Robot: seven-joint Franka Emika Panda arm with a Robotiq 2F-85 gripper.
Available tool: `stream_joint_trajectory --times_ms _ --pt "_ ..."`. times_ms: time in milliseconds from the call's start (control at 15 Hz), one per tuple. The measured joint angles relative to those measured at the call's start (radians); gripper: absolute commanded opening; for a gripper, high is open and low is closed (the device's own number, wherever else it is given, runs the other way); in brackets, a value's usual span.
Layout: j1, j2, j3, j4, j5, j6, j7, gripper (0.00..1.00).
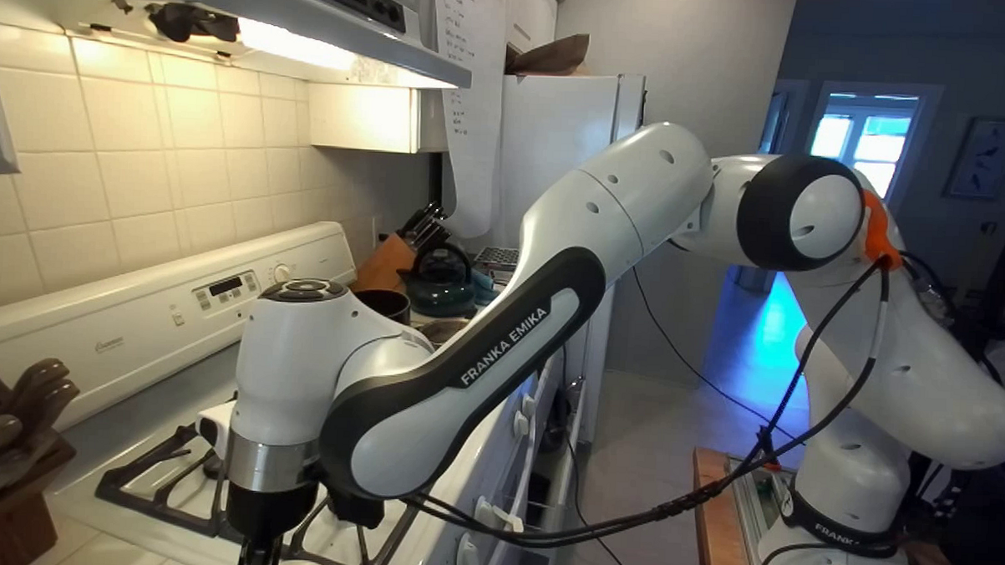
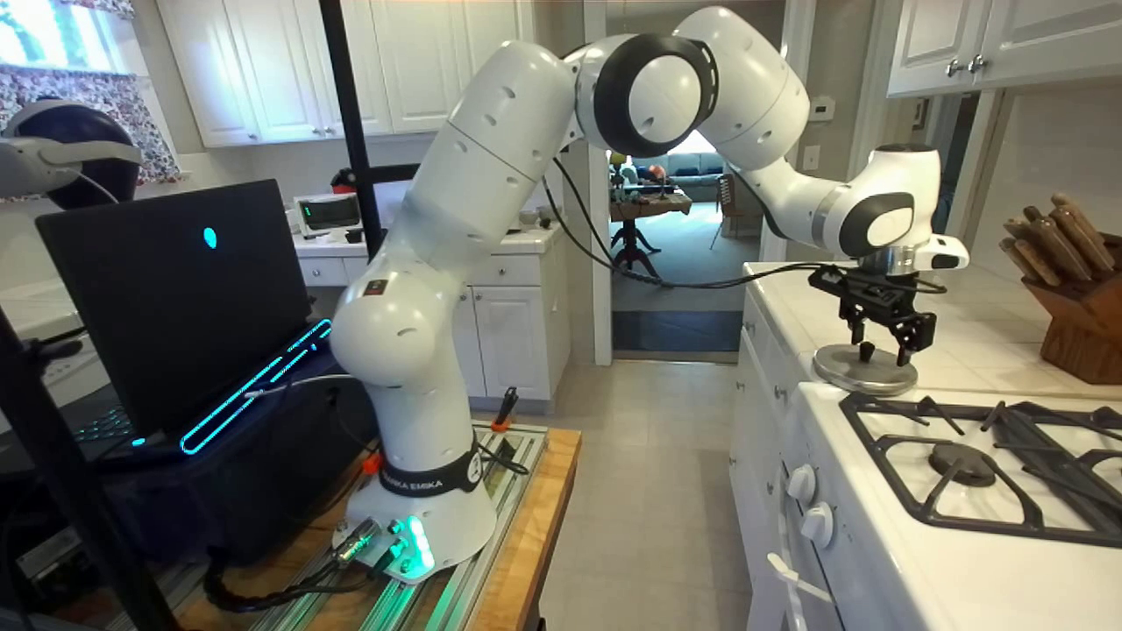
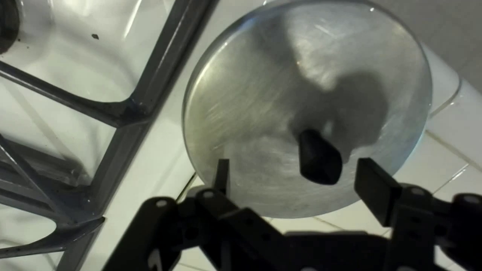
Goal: Put the silver lid on the silver pot.
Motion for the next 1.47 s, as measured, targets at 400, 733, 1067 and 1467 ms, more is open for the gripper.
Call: stream_joint_trajectory --times_ms 400,733,1067,1467 --pt "0.01 0.018 0.0 0.029 0.0 -0.033 0.014 0.13" --pt "0.012 0.025 -0.001 0.045 0.0 -0.052 0.029 0.05" --pt "0.012 0.027 -0.004 0.051 0.0 -0.06 0.039 0.07" --pt "0.013 0.029 -0.012 0.055 0.0 -0.064 0.042 0.56"
